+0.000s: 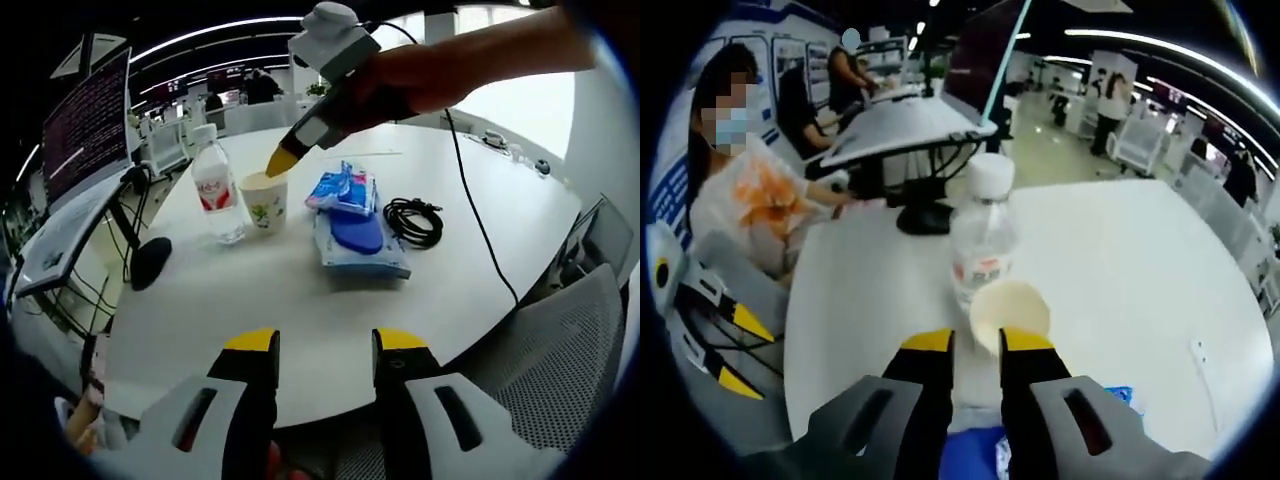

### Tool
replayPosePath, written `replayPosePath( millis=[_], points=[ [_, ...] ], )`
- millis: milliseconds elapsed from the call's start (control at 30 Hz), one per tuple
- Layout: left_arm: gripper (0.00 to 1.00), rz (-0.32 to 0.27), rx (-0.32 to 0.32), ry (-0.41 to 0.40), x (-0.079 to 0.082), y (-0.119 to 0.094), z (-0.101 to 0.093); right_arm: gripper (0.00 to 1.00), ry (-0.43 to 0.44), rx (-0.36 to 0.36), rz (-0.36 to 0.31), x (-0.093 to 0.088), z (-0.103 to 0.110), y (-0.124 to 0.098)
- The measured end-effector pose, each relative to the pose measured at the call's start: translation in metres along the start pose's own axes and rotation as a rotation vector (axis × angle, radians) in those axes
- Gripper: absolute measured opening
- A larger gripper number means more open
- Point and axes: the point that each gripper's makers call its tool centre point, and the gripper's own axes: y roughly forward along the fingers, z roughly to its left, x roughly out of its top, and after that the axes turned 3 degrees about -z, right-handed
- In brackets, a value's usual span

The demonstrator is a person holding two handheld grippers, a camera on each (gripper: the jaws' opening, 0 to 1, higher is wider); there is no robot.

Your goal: Arrange the tabletop items into an orderly group along one side of the table until the central work area is clear of visible clutter.

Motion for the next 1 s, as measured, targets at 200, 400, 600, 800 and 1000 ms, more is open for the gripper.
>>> replayPosePath(
  millis=[200, 400, 600, 800, 1000],
  points=[
    [0.35, 0.014, -0.002, 0.000, -0.003, 0.001, -0.001, 0.15, 0.059, -0.025, -0.031, -0.011, -0.002, -0.013],
    [0.35, 0.026, -0.007, 0.010, -0.005, 0.001, -0.003, 0.15, 0.106, -0.056, -0.052, -0.024, -0.005, -0.030],
    [0.35, 0.037, 0.000, -0.015, -0.008, 0.003, 0.001, 0.15, 0.191, -0.100, -0.081, -0.041, -0.016, -0.048],
    [0.35, 0.046, 0.001, -0.002, -0.008, 0.003, 0.000, 0.15, 0.252, -0.135, -0.066, -0.074, -0.021, -0.067],
    [0.35, 0.052, 0.002, -0.002, -0.009, 0.003, -0.001, 0.15, 0.326, -0.178, -0.057, -0.108, -0.027, -0.087]
  ],
)
